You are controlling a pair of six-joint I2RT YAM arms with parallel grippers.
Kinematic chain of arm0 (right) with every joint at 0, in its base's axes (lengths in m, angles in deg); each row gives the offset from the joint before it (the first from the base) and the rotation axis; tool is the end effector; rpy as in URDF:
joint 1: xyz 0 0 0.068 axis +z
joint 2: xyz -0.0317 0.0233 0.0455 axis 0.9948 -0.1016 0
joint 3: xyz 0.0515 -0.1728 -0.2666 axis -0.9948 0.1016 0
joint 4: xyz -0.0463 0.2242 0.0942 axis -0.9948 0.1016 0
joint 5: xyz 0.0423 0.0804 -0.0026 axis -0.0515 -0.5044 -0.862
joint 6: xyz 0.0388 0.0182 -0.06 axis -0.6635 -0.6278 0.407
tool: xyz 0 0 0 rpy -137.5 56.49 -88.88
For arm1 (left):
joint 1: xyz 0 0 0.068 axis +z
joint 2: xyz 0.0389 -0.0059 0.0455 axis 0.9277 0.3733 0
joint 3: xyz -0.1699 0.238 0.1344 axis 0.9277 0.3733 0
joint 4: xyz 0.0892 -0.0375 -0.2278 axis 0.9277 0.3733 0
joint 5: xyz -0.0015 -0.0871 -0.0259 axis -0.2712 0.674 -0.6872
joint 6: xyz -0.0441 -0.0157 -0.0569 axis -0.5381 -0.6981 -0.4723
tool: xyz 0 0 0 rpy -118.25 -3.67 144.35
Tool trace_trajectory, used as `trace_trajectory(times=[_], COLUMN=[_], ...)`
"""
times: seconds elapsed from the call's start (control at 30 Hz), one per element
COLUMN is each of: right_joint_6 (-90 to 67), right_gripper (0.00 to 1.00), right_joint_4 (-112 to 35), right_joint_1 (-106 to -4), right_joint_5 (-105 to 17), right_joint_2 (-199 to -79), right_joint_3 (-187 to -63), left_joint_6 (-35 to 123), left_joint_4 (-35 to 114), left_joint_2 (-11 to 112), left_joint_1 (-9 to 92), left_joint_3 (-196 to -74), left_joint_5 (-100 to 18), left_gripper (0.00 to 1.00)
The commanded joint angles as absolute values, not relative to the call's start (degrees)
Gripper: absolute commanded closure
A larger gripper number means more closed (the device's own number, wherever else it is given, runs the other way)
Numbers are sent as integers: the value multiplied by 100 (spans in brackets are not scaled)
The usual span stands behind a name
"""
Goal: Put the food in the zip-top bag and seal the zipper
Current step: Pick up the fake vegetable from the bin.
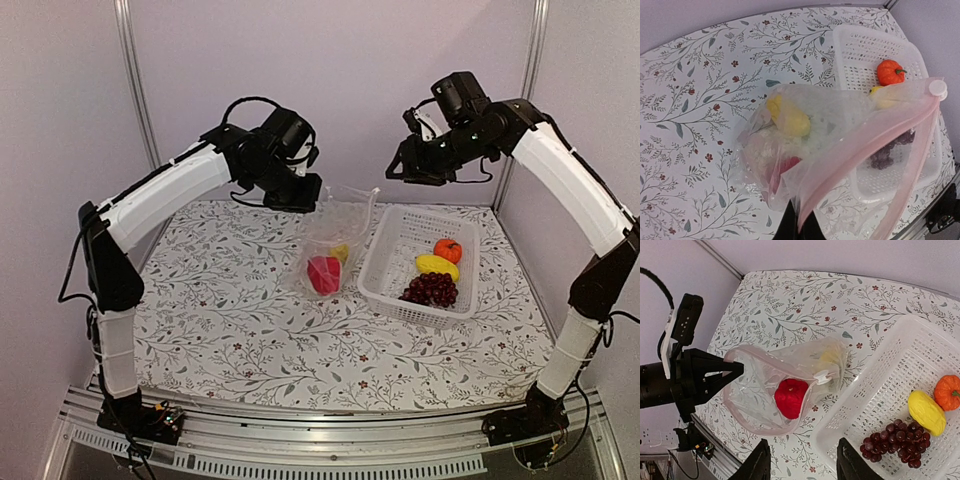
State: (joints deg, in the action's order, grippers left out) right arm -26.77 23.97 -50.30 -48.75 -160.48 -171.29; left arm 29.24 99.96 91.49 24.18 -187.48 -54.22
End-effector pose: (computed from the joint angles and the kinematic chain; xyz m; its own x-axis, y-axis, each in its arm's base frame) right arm 0.3098 0.2236 0.4613 -0.7826 -0.0843 -0.6168 -0.4079 0.8179 0.4058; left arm 0.3401 -0.3203 0.3811 -0.7873 0.1480 -0.5986 0.3408 0.9135 -0.2223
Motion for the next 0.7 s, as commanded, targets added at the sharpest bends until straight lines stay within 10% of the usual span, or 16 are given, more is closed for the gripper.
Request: trace_trajectory(times=[0.0,0.2,0.67], right_joint_6=[-2279,-1778,-2204], right_gripper=[60,28,34], right_joint_4=[2051,642,582], right_joint_1=[-5077,-5109,-6401], right_joint_5=[-3311,-2503,-3865], right_joint_2=[-15499,-14417,-14902], right_joint_3=[-16581,-14770,-13860], left_joint_6=[2889,2663,2795], left_joint_4=[9843,9623,9588], left_joint_2=[8837,8584,8592], left_joint_1=[2491,2510,2624], left_joint_3=[-18573,-18222,-18368], left_joint_5=[-5281,-5294,-5169], left_gripper=[100,100,100])
